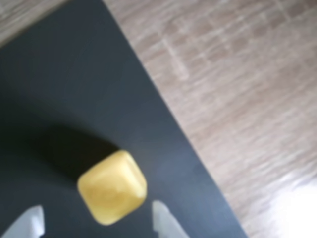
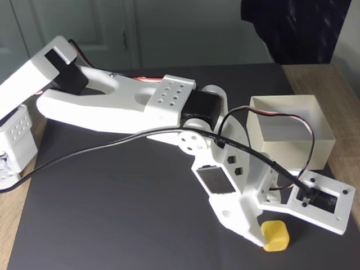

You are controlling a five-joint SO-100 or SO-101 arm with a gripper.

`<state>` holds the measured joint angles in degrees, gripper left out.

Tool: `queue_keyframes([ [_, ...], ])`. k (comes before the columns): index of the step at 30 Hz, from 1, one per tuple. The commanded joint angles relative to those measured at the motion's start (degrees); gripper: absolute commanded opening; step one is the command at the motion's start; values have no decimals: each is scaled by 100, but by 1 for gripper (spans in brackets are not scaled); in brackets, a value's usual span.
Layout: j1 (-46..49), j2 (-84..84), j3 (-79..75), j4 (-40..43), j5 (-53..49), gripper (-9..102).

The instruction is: Grasp a cube block and put it in the white box.

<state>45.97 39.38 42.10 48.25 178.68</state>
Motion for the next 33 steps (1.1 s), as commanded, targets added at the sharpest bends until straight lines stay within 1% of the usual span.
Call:
queue_keyframes([
  [1, 62, -35, -492, 53, -26, 29],
  [20, 149, -519, -809, 88, -35, 28],
  [23, 141, -817, -1266, 202, -53, 28],
  [27, 158, -1468, -2355, 571, -44, 28],
  [33, 141, -1556, -2373, 554, -53, 27],
])
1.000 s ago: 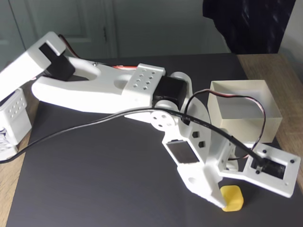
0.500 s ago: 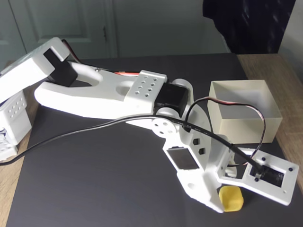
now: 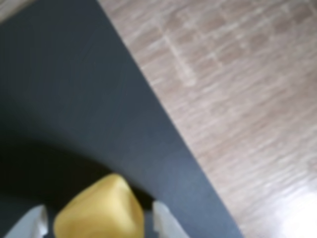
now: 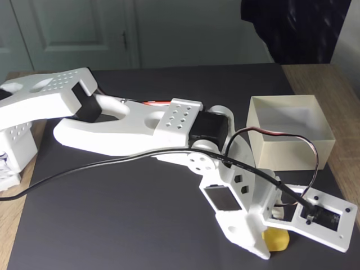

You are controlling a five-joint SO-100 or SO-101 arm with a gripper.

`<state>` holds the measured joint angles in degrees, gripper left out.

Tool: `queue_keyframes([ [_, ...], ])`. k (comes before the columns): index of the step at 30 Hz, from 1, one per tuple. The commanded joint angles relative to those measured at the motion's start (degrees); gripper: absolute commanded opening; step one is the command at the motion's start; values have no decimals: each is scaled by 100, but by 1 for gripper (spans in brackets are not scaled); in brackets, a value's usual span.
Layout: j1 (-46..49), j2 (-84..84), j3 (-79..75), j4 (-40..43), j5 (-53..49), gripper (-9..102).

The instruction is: Grasp a cube block and put it in the white box.

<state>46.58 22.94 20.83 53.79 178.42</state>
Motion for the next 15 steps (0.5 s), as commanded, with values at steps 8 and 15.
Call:
queue_keyframes([
  [8, -9, -229, -870, 88, 44, 17],
  [15, -114, -290, -914, 105, 105, 13],
])
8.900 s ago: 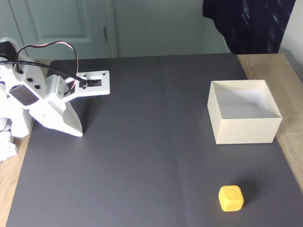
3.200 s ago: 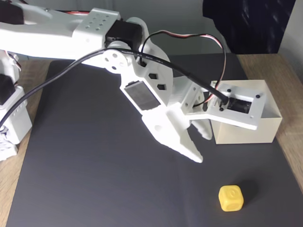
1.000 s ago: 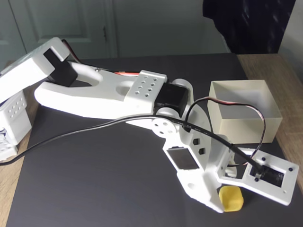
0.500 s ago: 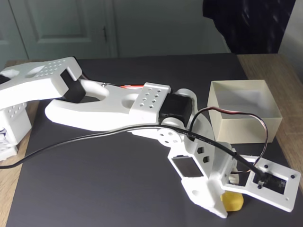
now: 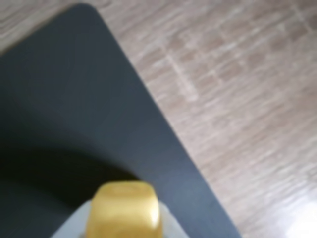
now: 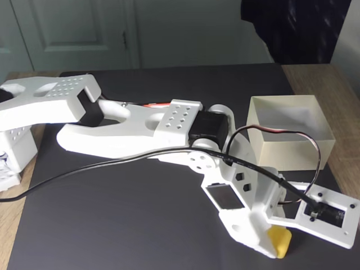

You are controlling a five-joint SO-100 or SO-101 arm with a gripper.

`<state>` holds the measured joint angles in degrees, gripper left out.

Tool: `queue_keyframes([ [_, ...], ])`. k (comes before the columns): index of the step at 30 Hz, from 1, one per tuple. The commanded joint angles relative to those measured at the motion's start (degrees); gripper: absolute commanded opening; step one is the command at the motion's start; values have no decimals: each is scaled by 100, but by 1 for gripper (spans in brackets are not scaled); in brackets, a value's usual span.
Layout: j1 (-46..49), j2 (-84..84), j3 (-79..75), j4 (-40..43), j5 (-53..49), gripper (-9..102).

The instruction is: Grasp a cube block and put it in the white box.

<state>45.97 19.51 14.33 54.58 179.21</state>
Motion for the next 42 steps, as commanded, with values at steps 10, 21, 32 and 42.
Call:
queue_keyframes([
  [10, -237, 18, -264, 237, 44, 0],
  [21, -554, -571, -1969, 949, 62, 0],
  [32, -1055, -88, -2496, 1679, 141, 0],
  [42, -1380, 905, -2496, 1837, 53, 0],
])
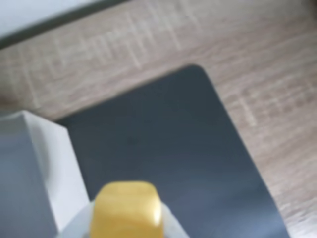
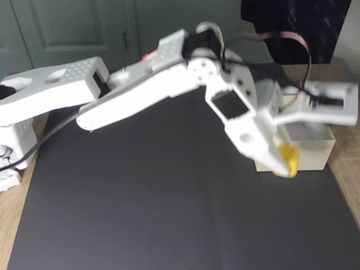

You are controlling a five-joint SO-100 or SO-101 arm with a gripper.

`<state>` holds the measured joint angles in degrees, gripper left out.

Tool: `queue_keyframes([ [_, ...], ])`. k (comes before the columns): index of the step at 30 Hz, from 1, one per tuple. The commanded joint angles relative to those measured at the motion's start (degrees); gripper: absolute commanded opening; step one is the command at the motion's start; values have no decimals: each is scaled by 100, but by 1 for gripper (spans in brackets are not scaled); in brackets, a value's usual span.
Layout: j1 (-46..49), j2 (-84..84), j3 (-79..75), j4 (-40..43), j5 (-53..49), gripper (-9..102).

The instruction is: Grasp a cube block and put it in the white box.

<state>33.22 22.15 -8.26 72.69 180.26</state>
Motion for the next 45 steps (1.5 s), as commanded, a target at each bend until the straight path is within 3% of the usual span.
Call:
queue_keyframes([
  [1, -132, 694, -237, 35, -70, 0],
  [19, -1099, 668, -167, -914, -527, 2],
  [45, -1169, -422, -185, -1740, -422, 7],
])
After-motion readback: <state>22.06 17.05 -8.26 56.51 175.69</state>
